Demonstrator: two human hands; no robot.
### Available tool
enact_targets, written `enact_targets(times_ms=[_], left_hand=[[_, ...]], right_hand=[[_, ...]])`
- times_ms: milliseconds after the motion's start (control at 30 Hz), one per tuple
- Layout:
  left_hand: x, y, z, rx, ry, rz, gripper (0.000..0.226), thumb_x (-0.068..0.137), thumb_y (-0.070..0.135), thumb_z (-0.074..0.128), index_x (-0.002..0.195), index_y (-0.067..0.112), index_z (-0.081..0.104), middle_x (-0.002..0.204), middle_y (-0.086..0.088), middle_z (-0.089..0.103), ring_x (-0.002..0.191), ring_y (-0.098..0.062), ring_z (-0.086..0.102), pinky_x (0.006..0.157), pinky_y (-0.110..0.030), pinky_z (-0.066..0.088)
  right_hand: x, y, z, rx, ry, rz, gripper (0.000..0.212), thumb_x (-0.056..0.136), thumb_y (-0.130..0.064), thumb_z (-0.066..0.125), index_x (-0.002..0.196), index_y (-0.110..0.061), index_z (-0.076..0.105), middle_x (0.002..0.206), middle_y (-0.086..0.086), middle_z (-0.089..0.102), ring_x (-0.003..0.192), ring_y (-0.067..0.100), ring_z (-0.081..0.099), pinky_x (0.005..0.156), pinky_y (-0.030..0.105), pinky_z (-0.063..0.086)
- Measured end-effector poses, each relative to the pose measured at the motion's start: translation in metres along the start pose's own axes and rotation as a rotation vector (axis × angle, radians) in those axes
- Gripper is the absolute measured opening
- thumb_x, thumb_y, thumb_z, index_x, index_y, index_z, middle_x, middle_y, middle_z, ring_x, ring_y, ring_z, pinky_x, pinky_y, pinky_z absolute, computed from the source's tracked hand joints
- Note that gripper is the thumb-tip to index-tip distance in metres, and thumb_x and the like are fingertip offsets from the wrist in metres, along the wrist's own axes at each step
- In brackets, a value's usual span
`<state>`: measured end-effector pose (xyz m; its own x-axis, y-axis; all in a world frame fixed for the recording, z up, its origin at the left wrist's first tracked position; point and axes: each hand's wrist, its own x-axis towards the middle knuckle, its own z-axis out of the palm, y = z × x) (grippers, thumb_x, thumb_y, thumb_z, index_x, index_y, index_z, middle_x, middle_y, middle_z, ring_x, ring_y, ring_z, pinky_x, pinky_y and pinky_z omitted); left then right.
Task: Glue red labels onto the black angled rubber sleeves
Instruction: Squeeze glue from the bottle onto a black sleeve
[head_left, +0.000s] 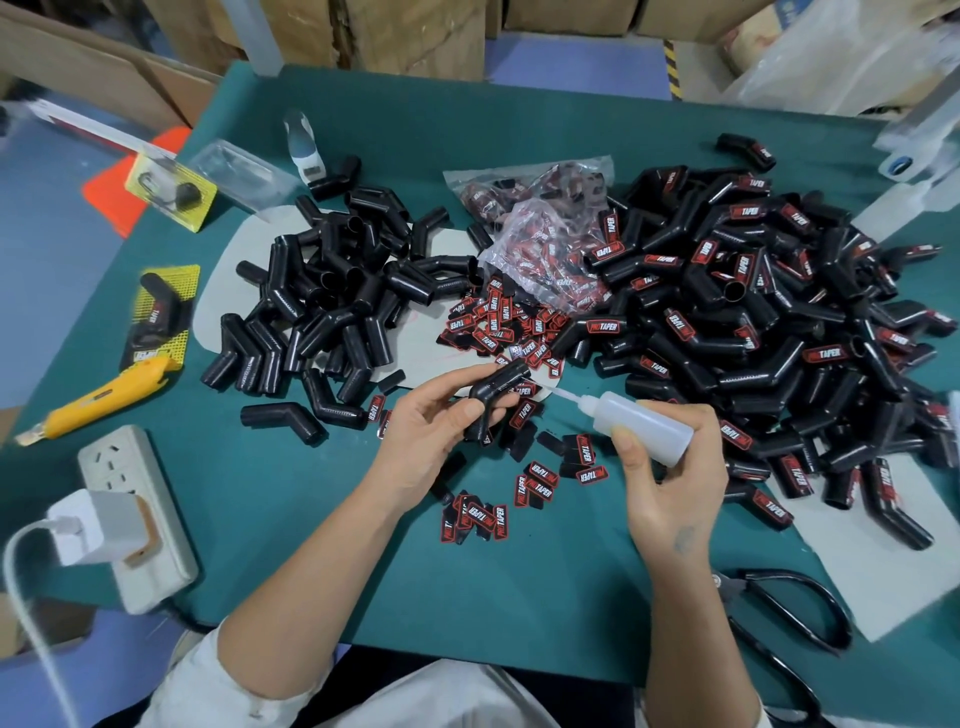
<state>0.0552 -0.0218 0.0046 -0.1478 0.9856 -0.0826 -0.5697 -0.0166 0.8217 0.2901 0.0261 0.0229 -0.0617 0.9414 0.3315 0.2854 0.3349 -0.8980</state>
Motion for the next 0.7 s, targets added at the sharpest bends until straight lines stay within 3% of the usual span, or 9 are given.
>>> enact_targets(times_ms=[133,300,500,700], left_hand=[[0.0006,-0.0012,-0.0004,0.003,-0.002,0.007,0.042,0.091,0.027,0.081,0.13,0.016,0.073,0.131,-0.021,0.071,0.116,-0.032,0.073,0.096,-0.03,0.058],[0.0013,-0.0038,-0.0035,0.016,-0.004,0.007,0.044,0.091,0.026,0.082,0.132,0.014,0.072,0.131,-0.023,0.07,0.118,-0.035,0.071,0.096,-0.031,0.058],[0.0021,-0.0059,-0.0049,0.049,-0.02,0.013,0.044,0.092,0.026,0.081,0.133,0.013,0.071,0.131,-0.024,0.07,0.118,-0.036,0.071,0.098,-0.032,0.057],[0.0025,-0.0062,-0.0047,0.062,-0.025,0.025,0.043,0.092,0.026,0.08,0.133,0.015,0.072,0.132,-0.019,0.071,0.12,-0.038,0.07,0.098,-0.032,0.057]], right_hand=[[-0.0001,-0.001,0.0005,-0.004,-0.007,-0.009,0.02,0.096,-0.042,0.068,0.112,-0.034,0.058,0.108,-0.015,0.059,0.098,0.018,0.062,0.08,0.046,0.051],[0.001,-0.0029,0.0007,-0.001,0.005,-0.027,0.019,0.097,-0.048,0.067,0.113,-0.05,0.057,0.109,-0.011,0.059,0.099,0.022,0.062,0.081,0.045,0.051],[0.0003,0.0012,0.0013,-0.004,0.003,-0.025,0.021,0.097,-0.04,0.068,0.114,-0.033,0.058,0.109,-0.01,0.059,0.099,0.019,0.062,0.08,0.043,0.051],[-0.0005,0.0039,0.0003,0.001,0.001,-0.033,0.02,0.097,-0.039,0.068,0.114,-0.033,0.059,0.109,-0.013,0.058,0.099,0.019,0.061,0.082,0.041,0.05]])
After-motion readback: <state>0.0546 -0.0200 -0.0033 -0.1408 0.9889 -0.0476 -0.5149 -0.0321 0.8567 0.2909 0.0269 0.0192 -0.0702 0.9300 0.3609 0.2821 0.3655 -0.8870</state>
